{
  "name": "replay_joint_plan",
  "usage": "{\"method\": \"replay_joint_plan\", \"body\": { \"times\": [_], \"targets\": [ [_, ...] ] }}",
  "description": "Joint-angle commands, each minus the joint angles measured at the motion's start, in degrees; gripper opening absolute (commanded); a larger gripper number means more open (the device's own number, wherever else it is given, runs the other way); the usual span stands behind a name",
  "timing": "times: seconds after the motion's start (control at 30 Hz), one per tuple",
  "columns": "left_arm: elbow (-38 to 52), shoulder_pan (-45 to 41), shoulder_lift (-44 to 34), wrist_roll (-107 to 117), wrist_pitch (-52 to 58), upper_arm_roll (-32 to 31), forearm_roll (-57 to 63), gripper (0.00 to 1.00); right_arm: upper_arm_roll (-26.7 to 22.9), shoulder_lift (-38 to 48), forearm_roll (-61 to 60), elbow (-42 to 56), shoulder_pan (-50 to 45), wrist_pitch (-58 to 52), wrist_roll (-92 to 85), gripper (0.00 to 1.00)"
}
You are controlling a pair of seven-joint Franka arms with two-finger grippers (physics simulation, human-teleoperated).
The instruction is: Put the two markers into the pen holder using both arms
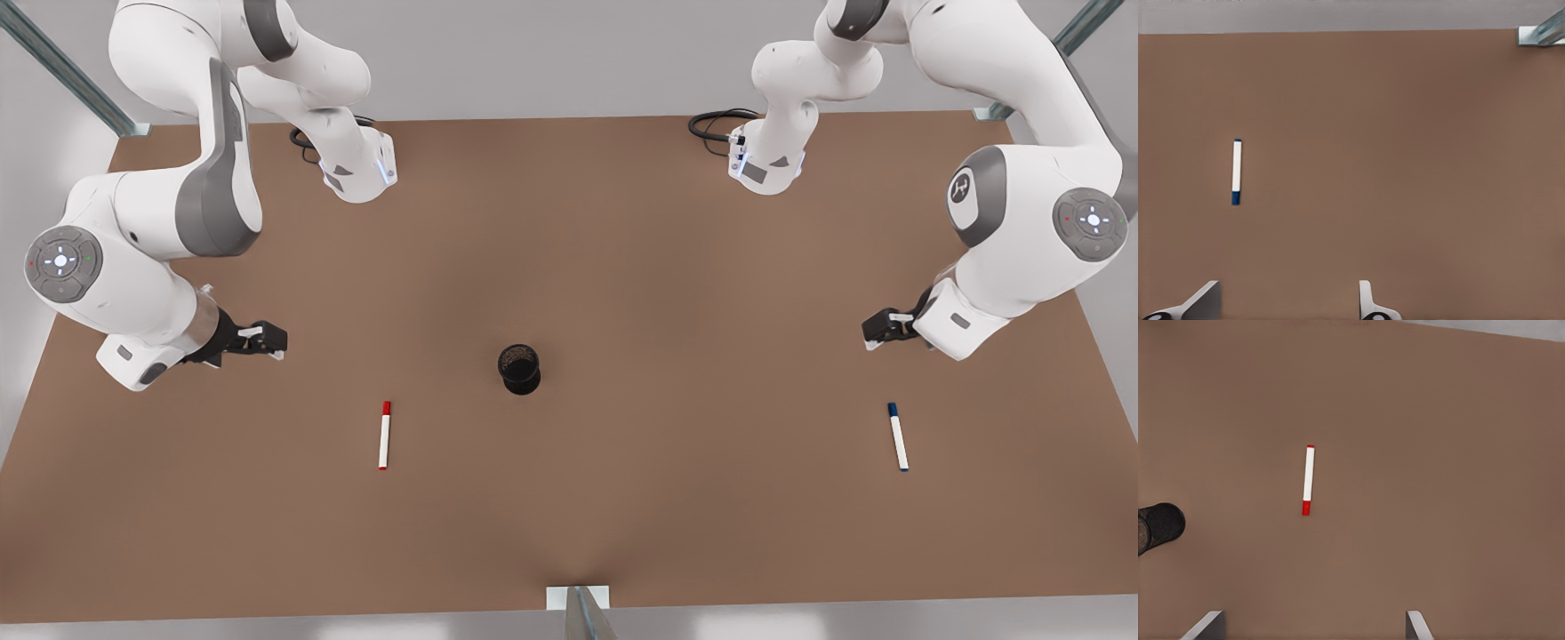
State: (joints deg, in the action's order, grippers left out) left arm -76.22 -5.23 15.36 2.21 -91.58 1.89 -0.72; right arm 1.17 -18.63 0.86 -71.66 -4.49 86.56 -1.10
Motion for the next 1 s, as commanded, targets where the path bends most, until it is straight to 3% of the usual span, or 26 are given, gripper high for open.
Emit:
{"method": "replay_joint_plan", "body": {
  "times": [0.0, 0.13, 0.23, 0.43, 0.6, 0.77, 0.8, 0.83, 0.87, 0.9, 0.97],
  "targets": [
    [0.0, 0.0, -0.1, -3.8, -1.0, 0.0, -0.1, 1.00, 0.1, 0.1, 0.0, 0.0, 0.0, 0.5, -0.2, 1.00],
    [0.0, 0.0, 0.7, -3.6, -1.1, 0.0, 0.0, 1.00, 0.0, -1.1, 0.1, 0.0, 0.4, 1.2, 4.1, 1.00],
    [0.0, 3.0, 3.5, -3.7, -2.5, 0.1, 0.0, 1.00, 0.1, -7.4, 0.1, 0.0, -0.5, 10.8, 4.0, 1.00],
    [-0.4, 8.0, 16.8, -4.1, -22.7, 0.1, -1.4, 1.00, 0.2, -23.2, 0.0, 0.0, -3.6, 30.2, 10.1, 1.00],
    [-3.8, 11.5, 24.0, -5.0, -33.7, 0.2, -1.3, 1.00, 0.2, -25.8, 0.1, -0.6, -5.4, 33.1, 14.7, 1.00],
    [-3.8, 15.5, 29.6, -15.2, -38.1, 0.0, -3.1, 1.00, 0.4, -28.4, -0.1, -3.8, -4.6, 35.1, 15.4, 1.00],
    [-3.9, 16.2, 30.2, -16.4, -39.9, 0.0, -3.1, 0.94, 0.4, -28.5, -0.2, -3.8, -4.5, 35.1, 15.5, 1.00],
    [-3.8, 16.2, 31.2, -17.8, -40.9, 0.0, -3.1, 0.73, 0.5, -29.1, -0.2, -3.8, -4.6, 35.0, 15.8, 1.00],
    [-3.8, 16.3, 31.7, -17.9, -41.0, 0.0, -3.1, 0.65, 0.5, -29.5, 0.0, -3.8, -5.4, 35.0, 16.1, 1.00],
    [-3.8, 16.3, 31.9, -18.0, -41.5, 0.0, -3.0, 0.60, 0.4, -30.1, -0.1, -3.8, -5.4, 34.8, 16.2, 1.00],
    [-3.4, 16.3, 32.9, -18.5, -41.7, 0.0, -2.5, 0.60, 0.4, -31.0, -0.2, -3.7, -5.4, 34.8, 17.2, 1.00]
  ]
}}
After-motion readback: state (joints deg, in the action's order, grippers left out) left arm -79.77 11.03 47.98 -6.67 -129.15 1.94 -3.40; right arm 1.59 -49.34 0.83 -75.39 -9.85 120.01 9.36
